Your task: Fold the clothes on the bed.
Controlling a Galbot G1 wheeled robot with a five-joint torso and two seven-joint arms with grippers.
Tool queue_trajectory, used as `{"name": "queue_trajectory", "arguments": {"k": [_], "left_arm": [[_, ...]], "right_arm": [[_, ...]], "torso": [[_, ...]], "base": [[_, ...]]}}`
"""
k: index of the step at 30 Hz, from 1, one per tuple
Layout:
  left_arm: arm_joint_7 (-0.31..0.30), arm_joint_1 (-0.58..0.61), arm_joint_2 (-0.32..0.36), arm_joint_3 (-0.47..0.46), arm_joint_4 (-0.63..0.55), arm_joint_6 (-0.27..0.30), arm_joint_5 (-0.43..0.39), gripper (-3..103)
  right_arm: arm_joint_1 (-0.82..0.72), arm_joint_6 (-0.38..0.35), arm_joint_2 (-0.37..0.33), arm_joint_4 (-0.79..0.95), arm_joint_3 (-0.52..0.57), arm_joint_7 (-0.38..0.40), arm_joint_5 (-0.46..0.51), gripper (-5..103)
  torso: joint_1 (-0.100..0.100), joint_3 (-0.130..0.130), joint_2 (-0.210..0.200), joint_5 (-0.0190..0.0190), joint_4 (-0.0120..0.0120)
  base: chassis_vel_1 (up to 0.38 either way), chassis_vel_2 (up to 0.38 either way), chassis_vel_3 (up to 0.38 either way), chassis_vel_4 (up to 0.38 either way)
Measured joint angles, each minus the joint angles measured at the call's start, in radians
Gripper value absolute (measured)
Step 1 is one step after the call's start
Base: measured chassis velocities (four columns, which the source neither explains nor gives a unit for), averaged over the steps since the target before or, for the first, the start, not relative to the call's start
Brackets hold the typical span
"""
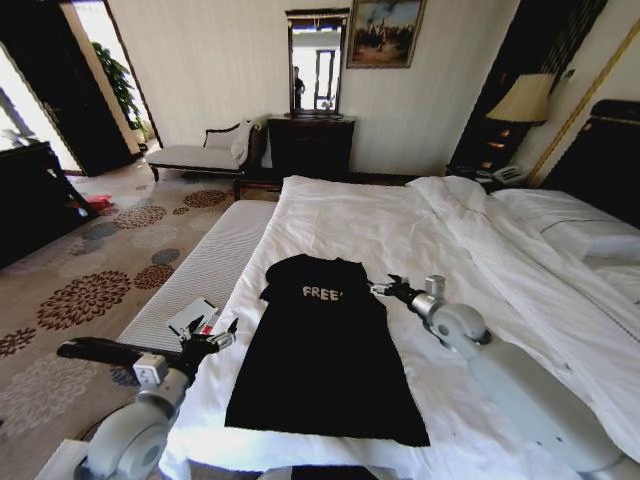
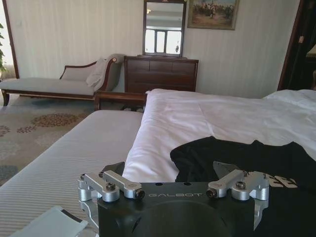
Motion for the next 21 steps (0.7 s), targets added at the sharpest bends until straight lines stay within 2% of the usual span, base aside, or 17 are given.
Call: {"name": "queue_trajectory", "arguments": {"k": [3,5,8,10,12,14,16,19,21], "left_arm": [[-0.001,-0.024,0.005,0.004,0.01,-0.003,0.001,100],[-0.001,-0.052,0.009,0.006,0.027,-0.009,0.005,100],[-0.001,-0.071,0.009,0.008,0.039,-0.013,0.007,100],[0.001,-0.093,0.006,0.01,0.058,-0.025,0.025,100],[0.005,-0.094,-0.001,0.003,0.062,-0.034,0.04,100],[0.008,-0.095,-0.013,-0.012,0.069,-0.049,0.062,100],[0.009,-0.098,-0.014,-0.012,0.073,-0.053,0.066,100],[0.014,-0.132,-0.02,-0.007,0.109,-0.075,0.092,100],[0.015,-0.137,-0.023,-0.005,0.116,-0.083,0.098,100]], "right_arm": [[-0.039,0.023,-0.002,0.018,0.062,0.002,-0.035,100],[-0.105,0.057,0.004,0.033,0.142,0.007,-0.078,100],[-0.146,0.083,0.014,0.035,0.177,0.012,-0.111,100],[-0.209,0.137,0.037,0.035,0.223,0.026,-0.16,100],[-0.226,0.16,0.048,0.033,0.234,0.031,-0.18,100],[-0.254,0.2,0.068,0.032,0.259,0.035,-0.217,100],[-0.267,0.209,0.074,0.035,0.271,0.035,-0.224,100],[-0.369,0.263,0.111,0.065,0.37,0.035,-0.273,100],[-0.389,0.277,0.12,0.07,0.391,0.034,-0.287,100]], "torso": [[0.0,0.0,0.0,-0.0001,0.0],[0.0,0.0,0.0,-0.0001,-0.0002],[0.0,0.0,0.0,0.0,0.0],[0.0,0.0,0.0,0.0,-0.0006],[0.0,0.0,0.0,0.0001,-0.0009],[0.0,0.0,0.0,0.0,0.0008],[0.0,0.0,0.0,-0.0001,0.001],[0.0,0.0,0.0,0.0,-0.001],[0.0,0.0,0.0,-0.0001,-0.0008]], "base": [[0.0,0.0,0.0,0.0],[0.0,0.0,0.0,0.0],[0.0,0.0,0.0,0.0],[0.0,0.0,0.0,0.0],[0.0,0.0,0.0,0.0],[0.0,0.0,0.0,0.0],[0.0,0.0,0.0,0.0],[0.0,0.0,0.0,0.0],[0.0,0.0,0.0,0.0]]}}
